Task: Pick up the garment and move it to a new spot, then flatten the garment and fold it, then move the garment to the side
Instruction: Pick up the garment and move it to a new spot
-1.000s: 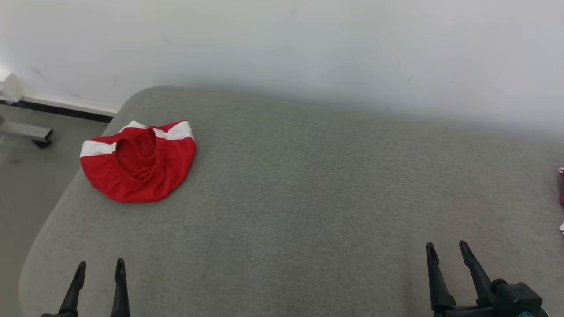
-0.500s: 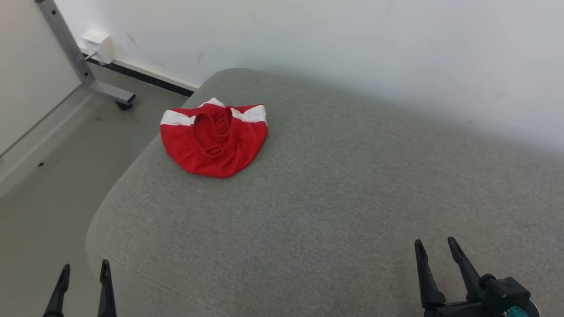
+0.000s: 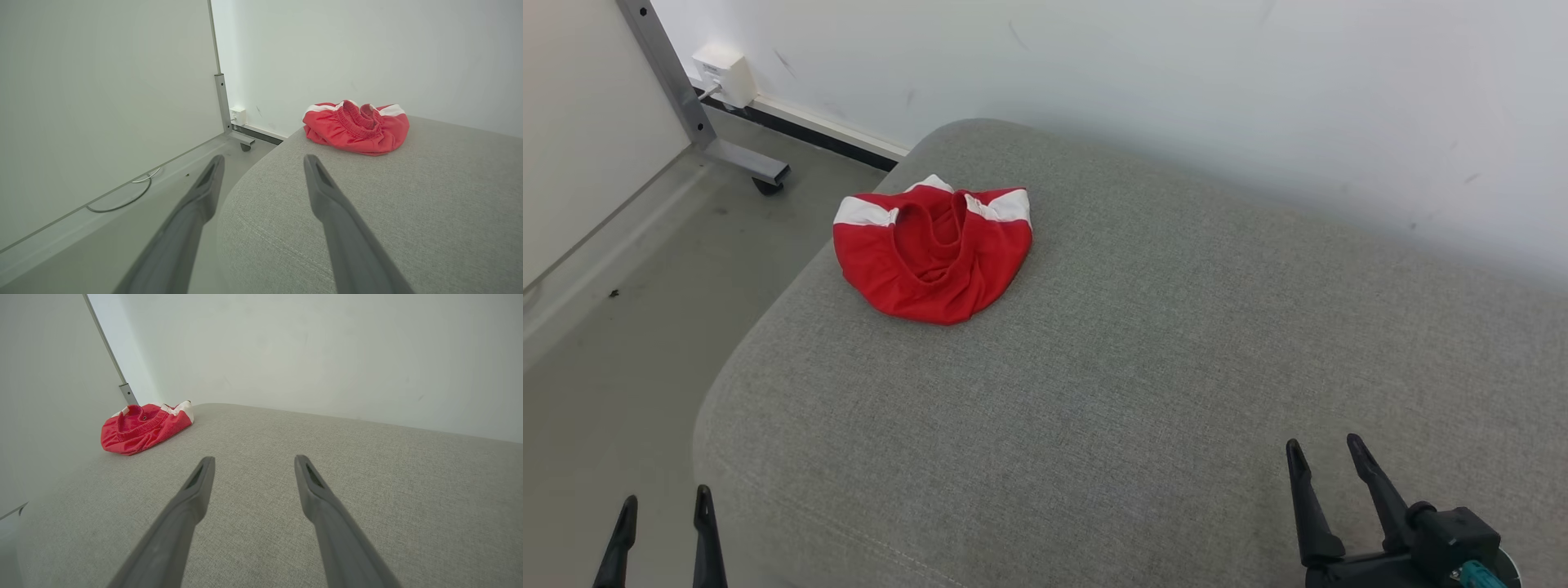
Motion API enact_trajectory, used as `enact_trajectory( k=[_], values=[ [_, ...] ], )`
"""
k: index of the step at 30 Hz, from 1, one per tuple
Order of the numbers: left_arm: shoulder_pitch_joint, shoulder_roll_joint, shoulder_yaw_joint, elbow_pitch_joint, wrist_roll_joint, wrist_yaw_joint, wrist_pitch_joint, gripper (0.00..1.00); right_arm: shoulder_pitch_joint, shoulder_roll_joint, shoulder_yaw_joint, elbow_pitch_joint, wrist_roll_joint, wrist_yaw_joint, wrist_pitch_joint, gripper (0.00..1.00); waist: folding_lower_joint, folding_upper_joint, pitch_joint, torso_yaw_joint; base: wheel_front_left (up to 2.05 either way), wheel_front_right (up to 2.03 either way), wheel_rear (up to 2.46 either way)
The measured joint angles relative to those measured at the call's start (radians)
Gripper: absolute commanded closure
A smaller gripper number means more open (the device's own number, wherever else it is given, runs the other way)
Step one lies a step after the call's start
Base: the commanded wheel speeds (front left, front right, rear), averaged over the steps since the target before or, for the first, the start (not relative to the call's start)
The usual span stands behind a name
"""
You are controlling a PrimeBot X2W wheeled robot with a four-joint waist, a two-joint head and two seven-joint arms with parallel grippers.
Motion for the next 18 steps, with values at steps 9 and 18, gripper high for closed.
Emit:
enact_trajectory(
  k=[9, 18],
  values=[
    [-0.101, 0.019, -0.011, 0.026, -0.01, -0.008, 0.0, 0.0, -0.013, -0.023, -0.064, -0.03, -0.016, 0.0, 0.013, 0.0, 0.0, 0.0, 0.027, -0.015, 0.0, 0.0, 0.0],
    [-0.411, 0.097, -0.001, 0.104, -0.078, -0.01, 0.0, 0.0, -0.086, -0.075, -0.12, -0.137, -0.049, 0.0, 0.066, 0.0, 0.0001, 0.0, 0.116, -0.095, 0.0, 0.0, 0.0]
  ],
)
